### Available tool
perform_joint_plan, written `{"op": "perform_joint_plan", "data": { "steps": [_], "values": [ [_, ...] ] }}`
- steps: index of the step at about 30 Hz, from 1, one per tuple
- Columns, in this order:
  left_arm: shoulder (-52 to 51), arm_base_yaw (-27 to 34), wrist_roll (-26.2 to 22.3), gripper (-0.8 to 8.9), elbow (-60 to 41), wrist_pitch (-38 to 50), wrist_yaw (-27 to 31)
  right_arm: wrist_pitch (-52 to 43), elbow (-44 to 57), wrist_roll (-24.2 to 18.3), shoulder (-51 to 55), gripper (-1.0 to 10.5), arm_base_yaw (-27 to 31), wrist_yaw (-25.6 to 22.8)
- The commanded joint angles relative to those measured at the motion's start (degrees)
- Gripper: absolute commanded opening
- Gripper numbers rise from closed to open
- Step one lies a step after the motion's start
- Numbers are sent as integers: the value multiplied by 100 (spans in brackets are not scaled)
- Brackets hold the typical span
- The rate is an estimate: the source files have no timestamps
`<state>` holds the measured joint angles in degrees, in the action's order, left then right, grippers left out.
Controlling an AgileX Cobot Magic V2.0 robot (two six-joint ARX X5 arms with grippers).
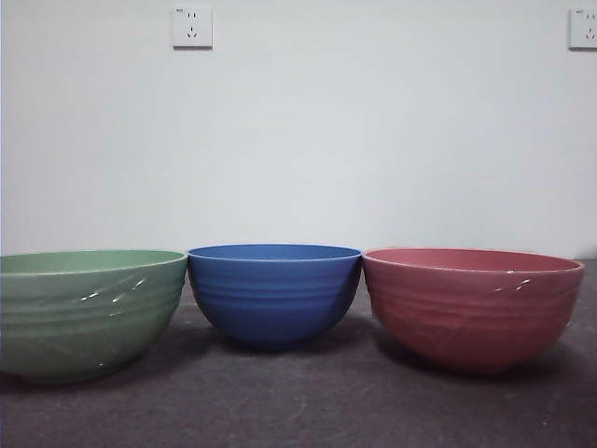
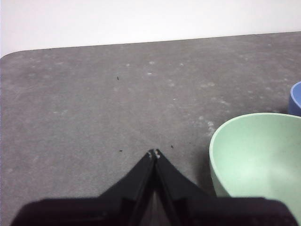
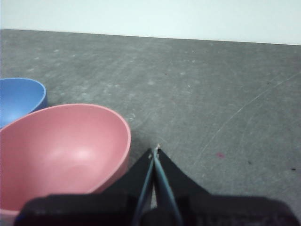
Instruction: Pick up the green bowl on the top,put the green bowl on the left,pick up the red bowl in the middle,put the red bowl on the right
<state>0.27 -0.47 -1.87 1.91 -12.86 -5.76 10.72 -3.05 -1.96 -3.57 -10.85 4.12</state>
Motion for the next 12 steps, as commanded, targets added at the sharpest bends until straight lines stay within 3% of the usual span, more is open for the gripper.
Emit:
{"op": "perform_joint_plan", "data": {
  "steps": [1,12],
  "values": [
    [-4,17,35,-4,-39,-131,-31,-31,166,240,90,4,2,-7],
    [-4,17,37,-4,-39,-129,-31,177,170,245,85,4,-4,0]
  ]
}}
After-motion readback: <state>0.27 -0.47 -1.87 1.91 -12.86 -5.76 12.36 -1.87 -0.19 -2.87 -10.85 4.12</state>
